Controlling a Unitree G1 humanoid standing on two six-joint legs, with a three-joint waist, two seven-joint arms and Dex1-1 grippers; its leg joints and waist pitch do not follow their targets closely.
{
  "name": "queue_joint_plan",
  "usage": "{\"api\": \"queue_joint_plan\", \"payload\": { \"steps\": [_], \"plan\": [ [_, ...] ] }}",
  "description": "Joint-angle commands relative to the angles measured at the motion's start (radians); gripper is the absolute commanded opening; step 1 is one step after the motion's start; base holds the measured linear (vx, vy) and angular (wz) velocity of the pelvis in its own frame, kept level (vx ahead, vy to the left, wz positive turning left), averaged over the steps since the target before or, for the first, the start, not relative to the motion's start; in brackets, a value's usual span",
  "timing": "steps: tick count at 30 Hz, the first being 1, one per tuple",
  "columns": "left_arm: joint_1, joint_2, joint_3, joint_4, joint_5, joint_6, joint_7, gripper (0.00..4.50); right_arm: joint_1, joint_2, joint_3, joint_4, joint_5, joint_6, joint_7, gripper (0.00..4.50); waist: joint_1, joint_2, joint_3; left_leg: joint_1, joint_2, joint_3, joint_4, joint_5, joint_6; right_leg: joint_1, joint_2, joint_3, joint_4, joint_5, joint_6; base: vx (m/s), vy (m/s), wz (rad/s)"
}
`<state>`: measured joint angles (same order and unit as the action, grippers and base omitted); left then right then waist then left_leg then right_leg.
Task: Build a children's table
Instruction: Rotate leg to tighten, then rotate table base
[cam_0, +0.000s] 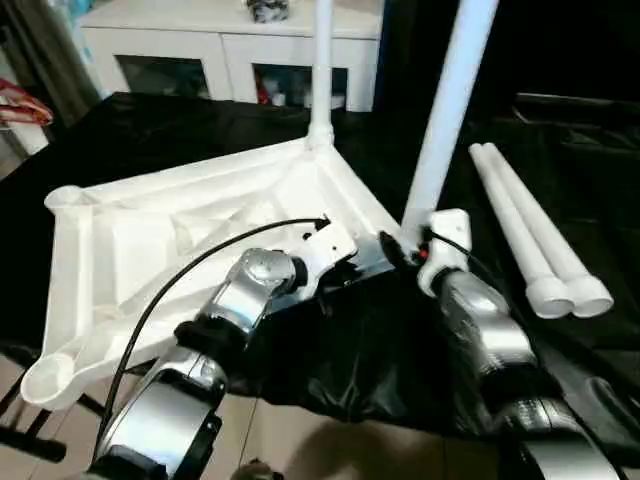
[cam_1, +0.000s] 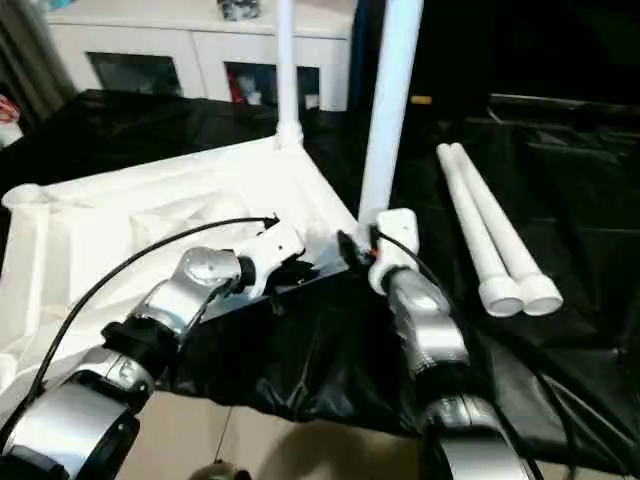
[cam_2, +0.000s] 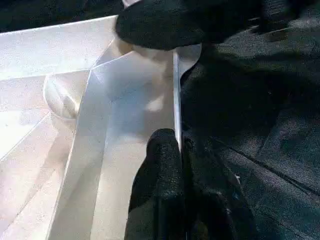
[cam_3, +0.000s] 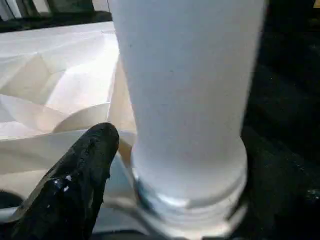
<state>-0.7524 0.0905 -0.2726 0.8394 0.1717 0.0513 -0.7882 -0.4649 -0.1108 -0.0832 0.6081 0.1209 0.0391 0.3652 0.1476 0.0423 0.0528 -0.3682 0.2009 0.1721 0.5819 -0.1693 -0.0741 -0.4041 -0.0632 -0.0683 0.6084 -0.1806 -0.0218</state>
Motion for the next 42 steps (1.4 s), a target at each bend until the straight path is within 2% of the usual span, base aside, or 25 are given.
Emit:
{"api": "queue_joint_plan", "payload": {
  "steps": [1, 2, 3, 5, 6, 7, 8, 9, 10, 11, 12, 13, 15, 16, 19, 21, 22, 26, 27, 29, 30, 31, 34, 37, 42],
  "plan": [
    [-0.028, -0.033, -0.016, 0.002, 0.002, -0.031, 0.022, 0.0, 0.024, 0.004, 0.023, -0.097, 0.032, 0.016, 0.073, 3.9, -0.002, -0.008, -0.066, 0.007, 0.025, -0.01, -0.067, -0.226, 0.042, 0.052, -0.081, 0.047, -0.085, -0.237, -0.153, 0.0, 0.0, 0.0],
    [-0.028, -0.033, -0.016, 0.003, 0.002, -0.031, 0.022, 0.0, 0.025, 0.003, 0.023, -0.099, 0.033, 0.017, 0.074, 3.9, 0.0, -0.012, -0.066, 0.007, 0.025, -0.009, -0.067, -0.231, 0.043, 0.053, -0.083, 0.047, -0.088, -0.25, -0.148, 0.0, 0.0, 0.0],
    [-0.037, -0.032, -0.011, 0.029, 0.006, -0.048, 0.031, 0.0, 0.067, -0.026, 0.012, -0.177, 0.055, 0.03, 0.096, 3.9, 0.0, -0.001, -0.067, 0.006, 0.024, -0.011, -0.067, -0.229, 0.042, 0.053, -0.083, 0.047, -0.088, -0.255, -0.145, 0.0, 0.0, 0.0],
    [-0.041, -0.032, -0.009, 0.041, 0.007, -0.056, 0.037, 0.0, 0.083, -0.036, 0.007, -0.206, 0.062, 0.033, 0.101, 3.9, 0.003, -0.008, -0.067, 0.006, 0.024, -0.011, -0.066, -0.226, 0.049, 0.055, -0.081, 0.047, -0.09, -0.244, -0.138, 0.0, 0.0, 0.0],
    [-0.044, -0.032, -0.007, 0.056, 0.005, -0.068, 0.039, 0.0, 0.109, -0.051, 0.005, -0.254, 0.072, 0.047, 0.108, 3.9, 0.002, 0.004, -0.067, 0.004, 0.023, -0.013, -0.066, -0.224, 0.046, 0.054, -0.082, 0.046, -0.088, -0.25, -0.138, 0.0, 0.0, 0.0],
    [-0.047, -0.032, -0.003, 0.07, 0.004, -0.08, 0.048, 0.0, 0.13, -0.064, 0.005, -0.293, 0.075, 0.061, 0.113, 3.9, 0.001, 0.006, -0.066, 0.008, 0.023, -0.01, -0.065, -0.232, 0.047, 0.05, -0.079, 0.046, -0.094, -0.26, -0.132, 0.0, 0.0, 0.0],
    [-0.05, -0.033, -0.001, 0.081, 0.004, -0.089, 0.054, 0.0, 0.146, -0.071, 0.007, -0.322, 0.077, 0.075, 0.116, 3.9, 0.001, -0.003, -0.066, 0.007, 0.023, -0.012, -0.065, -0.23, 0.048, 0.055, -0.078, 0.046, -0.093, -0.256, -0.13, 0.0, 0.0, 0.0],
    [-0.056, -0.036, 0.007, 0.096, 0.001, -0.096, 0.067, 0.28, 0.166, -0.085, 0.014, -0.36, 0.08, 0.096, 0.13, 3.9, 0.002, -0.006, -0.066, 0.003, 0.02, -0.011, -0.065, -0.221, 0.051, 0.057, -0.077, 0.046, -0.092, -0.26, -0.126, 0.0, 0.0, 0.0],
    [-0.056, -0.036, 0.007, 0.096, 0.001, -0.096, 0.067, 0.28, 0.166, -0.085, 0.014, -0.36, 0.08, 0.096, 0.13, 3.9, 0.004, -0.004, -0.066, 0.004, 0.021, -0.012, -0.066, -0.22, 0.052, 0.056, -0.079, 0.045, -0.093, -0.268, -0.123, 0.0, 0.0, 0.0],
    [-0.063, -0.038, 0.018, 0.105, -0.005, -0.101, 0.078, 0.55, 0.189, -0.103, 0.025, -0.4, 0.084, 0.123, 0.153, 3.9, 0.001, -0.013, -0.065, 0.0, 0.02, -0.012, -0.066, -0.217, 0.055, 0.058, -0.078, 0.044, -0.094, -0.279, -0.119, 0.0, 0.0, 0.0],
    [-0.069, -0.038, 0.035, 0.106, -0.018, -0.102, 0.092, 0.59, 0.217, -0.125, 0.043, -0.441, 0.09, 0.152, 0.187, 3.9, 0.004, -0.021, -0.064, 0.003, 0.02, -0.009, -0.064, -0.212, 0.062, 0.057, -0.077, 0.045, -0.096, -0.287, -0.116, 0.0, 0.0, 0.0],
    [-0.072, -0.037, 0.045, 0.104, -0.024, -0.103, 0.102, 0.65, 0.229, -0.135, 0.052, -0.456, 0.091, 0.163, 0.202, 3.9, 0.008, -0.016, -0.066, 0.002, 0.021, -0.011, -0.063, -0.205, 0.063, 0.057, -0.081, 0.045, -0.093, -0.286, -0.117, 0.0, 0.0, 0.0],
    [-0.091, -0.006, 0.11, 0.08, -0.059, -0.092, 0.171, 0.78, 0.269, -0.165, 0.088, -0.5, 0.084, 0.207, 0.242, 3.9, 0.008, -0.02, -0.067, -0.001, 0.025, -0.012, -0.063, -0.19, 0.069, 0.057, -0.081, 0.045, -0.089, -0.255, -0.126, 0.0, 0.0, 0.0],
    [-0.091, -0.006, 0.11, 0.08, -0.059, -0.092, 0.171, 0.78, 0.269, -0.165, 0.088, -0.5, 0.084, 0.207, 0.242, 3.9, 0.009, -0.019, -0.066, -0.004, 0.024, -0.013, -0.063, -0.189, 0.068, 0.058, -0.081, 0.043, -0.087, -0.249, -0.13, 0.0, 0.0, 0.0],
    [-0.089, 0.085, 0.17, 0.03, -0.078, -0.058, 0.201, 0.78, 0.248, -0.151, 0.088, -0.471, 0.071, 0.222, 0.204, 3.9, -0.003, -0.018, -0.066, -0.01, 0.021, -0.016, -0.065, -0.187, 0.053, 0.06, -0.084, 0.039, -0.085, -0.269, -0.126, 0.0, 0.0, 0.0],
    [-0.066, 0.157, 0.202, -0.023, -0.077, -0.04, 0.215, 0.78, 0.23, -0.139, 0.094, -0.444, 0.061, 0.222, 0.189, 3.9, -0.01, -0.009, -0.064, -0.005, 0.02, -0.015, -0.065, -0.2, 0.039, 0.052, -0.081, 0.039, -0.09, -0.316, -0.114, 0.0, 0.0, 0.0],
    [-0.058, 0.171, 0.208, -0.036, -0.076, -0.037, 0.216, 0.78, 0.229, -0.137, 0.097, -0.444, 0.06, 0.224, 0.188, 3.9, -0.01, -0.005, -0.064, 0.004, 0.023, -0.014, -0.064, -0.203, 0.033, 0.046, -0.08, 0.043, -0.092, -0.307, -0.118, 0.0, 0.0, 0.0],
    [0.021, 0.292, 0.264, -0.162, -0.056, 0.046, 0.236, 0.78, 0.218, -0.115, 0.135, -0.424, 0.051, 0.261, 0.183, 3.9, -0.004, 0.01, -0.072, 0.005, 0.033, -0.018, -0.064, -0.184, 0.019, 0.047, -0.077, 0.045, -0.067, -0.146, -0.169, 0.0, 0.0, 0.0],
    [0.03, 0.306, 0.269, -0.171, -0.051, 0.055, 0.244, 0.78, 0.216, -0.111, 0.138, -0.42, 0.048, 0.264, 0.18, 3.9, -0.005, 0.011, -0.074, 0.003, 0.029, -0.016, -0.062, -0.177, 0.016, 0.048, -0.074, 0.044, -0.062, -0.107, -0.176, 0.0, 0.0, 0.0],
    [0.047, 0.337, 0.282, -0.186, -0.037, 0.072, 0.263, 0.78, 0.212, -0.103, 0.143, -0.408, 0.043, 0.264, 0.173, 3.9, -0.003, 0.014, -0.074, 0.004, 0.028, -0.016, -0.062, -0.18, 0.014, 0.047, -0.074, 0.044, -0.061, -0.086, -0.18, 0.0, 0.0, 0.0],
    [0.069, 0.368, 0.296, -0.206, -0.032, 0.102, 0.277, 0.51, 0.208, -0.095, 0.148, -0.398, 0.041, 0.268, 0.166, 3.9, 0.001, 0.015, -0.074, 0.006, 0.028, -0.015, -0.061, -0.186, 0.01, 0.045, -0.073, 0.044, -0.064, -0.09, -0.18, 0.0, 0.0, 0.0],
    [0.093, 0.404, 0.318, -0.22, -0.027, 0.138, 0.296, 0.42, 0.201, -0.082, 0.153, -0.385, 0.041, 0.283, 0.157, 3.74, 0.0, 0.015, -0.074, 0.002, 0.03, -0.018, -0.063, -0.186, 0.002, 0.048, -0.075, 0.045, -0.056, -0.076, -0.186, 0.0, 0.0, 0.0],
    [0.148, 0.486, 0.353, -0.237, 0.001, 0.224, 0.347, 0.38, 0.184, -0.056, 0.17, -0.353, 0.032, 0.308, 0.137, 3.58, -0.008, 0.015, -0.069, 0.0, 0.026, -0.019, -0.067, -0.218, -0.009, 0.047, -0.075, 0.043, -0.06, -0.126, -0.174, 0.0, 0.0, 0.0],
    [0.193, 0.531, 0.347, -0.253, 0.031, 0.292, 0.361, 0.03, 0.162, -0.049, 0.179, -0.311, 0.016, 0.3, 0.123, 3.23, -0.007, 0.018, -0.065, 0.009, 0.027, -0.017, -0.07, -0.264, -0.02, 0.039, -0.076, 0.048, -0.073, -0.221, -0.152, 0.0, 0.0, 0.0],
    [0.222, 0.549, 0.332, -0.263, 0.049, 0.346, 0.37, 0.0, 0.139, -0.046, 0.179, -0.273, 0.012, 0.286, 0.12, 2.89, -0.001, 0.022, -0.065, 0.012, 0.031, -0.02, -0.073, -0.29, -0.034, 0.033, -0.076, 0.051, -0.071, -0.214, -0.154, 0.0, 0.0, 0.0]
  ]
}}
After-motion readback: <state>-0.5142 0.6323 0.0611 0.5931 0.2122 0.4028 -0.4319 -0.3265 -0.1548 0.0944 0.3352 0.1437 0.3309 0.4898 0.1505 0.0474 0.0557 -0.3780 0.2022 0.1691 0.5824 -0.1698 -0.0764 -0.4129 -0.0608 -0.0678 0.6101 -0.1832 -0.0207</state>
